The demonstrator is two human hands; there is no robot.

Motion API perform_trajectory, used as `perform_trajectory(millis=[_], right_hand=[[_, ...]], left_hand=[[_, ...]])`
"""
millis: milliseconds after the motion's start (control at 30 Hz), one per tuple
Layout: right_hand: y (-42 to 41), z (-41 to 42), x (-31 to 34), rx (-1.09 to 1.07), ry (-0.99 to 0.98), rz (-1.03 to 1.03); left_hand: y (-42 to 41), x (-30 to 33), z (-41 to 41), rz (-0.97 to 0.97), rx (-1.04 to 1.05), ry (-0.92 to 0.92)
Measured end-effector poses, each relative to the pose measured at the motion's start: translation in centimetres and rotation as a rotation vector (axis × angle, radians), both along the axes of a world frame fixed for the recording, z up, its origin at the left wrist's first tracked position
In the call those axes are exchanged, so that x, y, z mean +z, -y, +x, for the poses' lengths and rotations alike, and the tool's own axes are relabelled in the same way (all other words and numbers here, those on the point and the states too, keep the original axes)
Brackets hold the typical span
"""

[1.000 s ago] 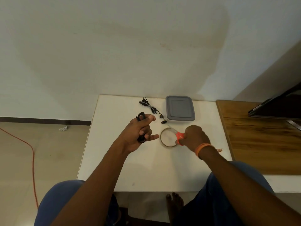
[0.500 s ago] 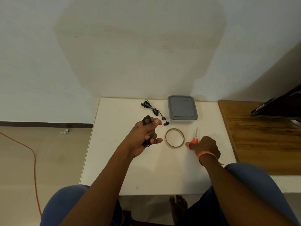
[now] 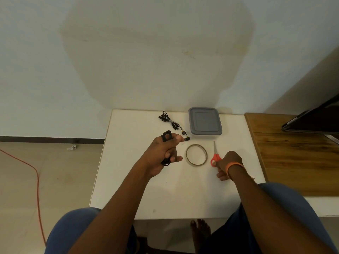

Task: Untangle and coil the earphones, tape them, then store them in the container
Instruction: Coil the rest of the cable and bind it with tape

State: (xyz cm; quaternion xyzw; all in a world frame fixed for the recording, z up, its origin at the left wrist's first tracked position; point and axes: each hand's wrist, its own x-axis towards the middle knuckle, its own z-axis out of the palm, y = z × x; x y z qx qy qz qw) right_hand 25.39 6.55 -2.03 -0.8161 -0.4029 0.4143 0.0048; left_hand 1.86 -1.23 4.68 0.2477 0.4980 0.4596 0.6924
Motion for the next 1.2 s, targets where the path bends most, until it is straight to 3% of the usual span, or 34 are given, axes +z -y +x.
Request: perform_trajectory(millis=[100,200,333,433,500,567,633,700,733,800,933,1200], right_hand=[[0.2,-0.2,0.6,0.106,0.087,0.152],[0.7,-1.6,0.6,0.405,0.147,0.462],[2.3,-3.0,-0.5,0.851,0.239,0.466],[2.4,-2.2,-0.7,0.782,0.372,0.387],[2.1,-2.3,0.1,0.695,0.331,0.375],[1.7,-3.1,1.7,0.581,0.101,0.479],[1.8,-4.8,5.2,0.428,-0.296,0.556],[2.5,-6.1,8.9,0.441,-0.621,0.522],[3.1,-6.3,10.0,0.518,-0.665,0.511],[4.3,-6.3,10.7,0.641,-0.669,0.528],[4.9,-6.9,10.1,0.433,-0.733,0.62],[4.5,-7.7,8.9,0.448,-0.586,0.747]], left_hand=[[0.0,-0.1,0.0,-0.002,0.0,-0.017],[0.0,-0.3,0.0,-0.004,-0.005,-0.047],[0.0,-0.3,0.1,-0.001,-0.019,-0.061],[0.1,-0.1,0.1,0.01,-0.027,-0.056],[0.1,-0.1,0.1,0.02,-0.036,-0.058],[0.1,0.1,0.2,0.027,-0.045,-0.062],[0.1,0.5,0.4,0.033,-0.048,-0.05],[0.2,0.7,0.6,0.03,-0.035,-0.01],[0.2,0.6,0.7,0.028,-0.029,0.025],[0.2,0.4,0.8,0.018,-0.002,0.097],[0.3,0.4,1.4,-0.004,0.06,0.2],[0.0,0.1,1.2,-0.038,0.197,0.324]])
